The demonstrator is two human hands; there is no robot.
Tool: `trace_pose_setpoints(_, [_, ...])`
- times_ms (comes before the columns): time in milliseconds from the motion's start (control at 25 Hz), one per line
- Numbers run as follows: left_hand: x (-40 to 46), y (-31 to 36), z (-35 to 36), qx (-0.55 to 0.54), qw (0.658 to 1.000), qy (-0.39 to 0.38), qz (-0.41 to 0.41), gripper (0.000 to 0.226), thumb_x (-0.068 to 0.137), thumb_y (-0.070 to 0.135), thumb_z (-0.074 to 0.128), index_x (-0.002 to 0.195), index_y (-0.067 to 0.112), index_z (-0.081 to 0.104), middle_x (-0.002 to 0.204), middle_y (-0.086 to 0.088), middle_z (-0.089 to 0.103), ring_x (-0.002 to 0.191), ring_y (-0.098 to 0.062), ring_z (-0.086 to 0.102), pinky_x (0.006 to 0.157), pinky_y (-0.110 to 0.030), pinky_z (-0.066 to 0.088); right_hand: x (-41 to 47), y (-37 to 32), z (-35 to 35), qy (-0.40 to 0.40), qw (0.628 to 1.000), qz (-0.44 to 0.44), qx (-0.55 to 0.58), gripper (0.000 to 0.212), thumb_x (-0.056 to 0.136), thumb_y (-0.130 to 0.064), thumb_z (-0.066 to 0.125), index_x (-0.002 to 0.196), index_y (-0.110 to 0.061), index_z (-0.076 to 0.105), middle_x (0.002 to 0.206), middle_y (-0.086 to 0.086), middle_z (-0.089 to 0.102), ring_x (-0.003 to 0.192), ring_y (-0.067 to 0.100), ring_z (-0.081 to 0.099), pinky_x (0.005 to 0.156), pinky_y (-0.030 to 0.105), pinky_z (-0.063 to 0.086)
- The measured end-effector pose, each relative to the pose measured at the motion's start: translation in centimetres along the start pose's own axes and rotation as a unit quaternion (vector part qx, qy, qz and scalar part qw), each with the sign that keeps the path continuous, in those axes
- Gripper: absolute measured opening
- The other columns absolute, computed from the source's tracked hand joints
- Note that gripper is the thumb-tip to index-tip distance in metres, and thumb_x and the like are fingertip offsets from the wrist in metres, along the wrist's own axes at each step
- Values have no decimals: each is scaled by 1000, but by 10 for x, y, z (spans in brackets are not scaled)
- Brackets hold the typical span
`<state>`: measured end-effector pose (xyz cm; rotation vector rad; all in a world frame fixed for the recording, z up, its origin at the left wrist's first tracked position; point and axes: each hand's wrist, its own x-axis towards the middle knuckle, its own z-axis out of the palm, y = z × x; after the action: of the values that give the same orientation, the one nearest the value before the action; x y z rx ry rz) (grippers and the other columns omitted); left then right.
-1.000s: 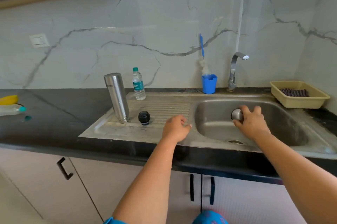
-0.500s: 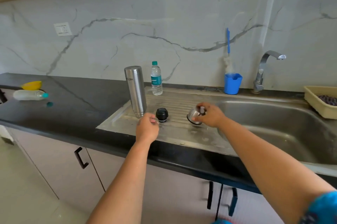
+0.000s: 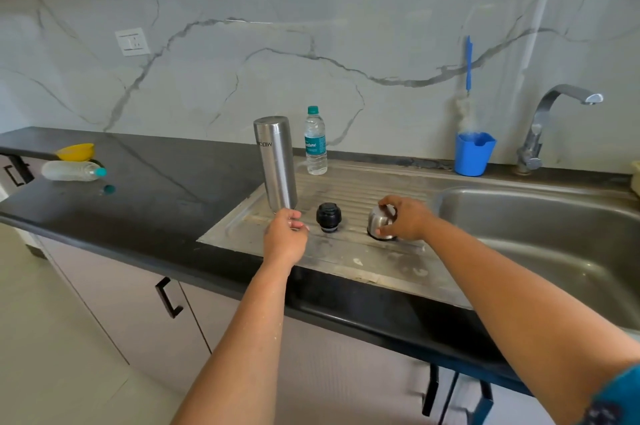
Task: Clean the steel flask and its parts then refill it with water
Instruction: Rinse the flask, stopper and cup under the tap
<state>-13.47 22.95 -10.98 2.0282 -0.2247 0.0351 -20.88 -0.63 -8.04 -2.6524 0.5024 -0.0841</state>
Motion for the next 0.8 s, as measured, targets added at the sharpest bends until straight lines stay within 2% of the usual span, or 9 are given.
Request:
trace_pose_setpoints(160, [-2,-1,-1,-29,999,-11,-10,26,93,12,65,116,20,58,97,1,64,86,-7,58,74,-17,44,-4,-5,-2,-3,1000,16,-2,93,78,-46,74,152,-29,20,147,13,36,132,34,41,107,42,38])
trace_pose_setpoints(240, [-1,-1,-9,-44,999,-3,-23,25,92,16,66,115,20,57,94,3,62,86,-7,57,74,-20,44,-3,-17,-6,47,999,11,26,81,86,-45,67,151,-26,21,149,15,30,135,35,36,110,43,34])
trace_pose_setpoints(320, [4,1,-23,-77,996,16,-44,24,94,19,64,117,19,56,97,6,60,86,-7,56,72,-21,43,3,-36,-8,73,992,-18,98,58,94,-34,59,145,-22,35,148,9,36,133,28,41,109,38,34])
trace_pose_setpoints(360, [10,4,-31,-104,992,28,-60,24,96,21,62,119,19,56,102,6,61,91,-9,56,76,-23,45,9,-49,-8,70,985,-26,153,49,96,-29,56,142,-21,41,146,6,41,130,24,44,108,35,35])
trace_pose_setpoints(480, [42,22,-59,-220,971,42,-85,33,99,20,55,133,21,53,128,-1,58,111,-18,58,101,-37,48,33,-96,-7,12,948,-40,315,42,98,-11,49,140,-18,47,141,1,50,126,18,48,109,35,37])
trace_pose_setpoints(600, [64,44,-77,-257,963,8,-85,47,103,12,46,147,26,38,131,-3,54,97,-13,58,99,-36,51,54,-138,-4,-89,871,-31,482,51,95,5,44,143,-13,41,141,4,48,123,18,50,104,33,43])
trace_pose_setpoints(680, [68,52,-80,-244,965,-32,-95,52,104,11,42,151,31,31,114,3,56,87,-12,56,92,-36,52,59,-154,-1,-124,854,-24,505,57,94,10,39,146,-13,37,141,5,46,120,20,51,99,32,46])
trace_pose_setpoints(720, [68,55,-80,-235,966,-56,-96,52,105,13,41,151,32,31,113,5,56,91,-13,57,93,-38,51,63,-158,1,-135,855,-26,500,58,94,11,37,146,-14,36,140,4,46,118,20,52,98,32,47])
trace_pose_setpoints(800, [70,55,-80,-224,967,-85,-86,45,106,20,41,150,31,34,130,5,56,103,-18,59,101,-43,48,68,-162,5,-144,852,-29,502,59,93,13,34,145,-15,38,137,3,49,116,21,53,99,33,47])
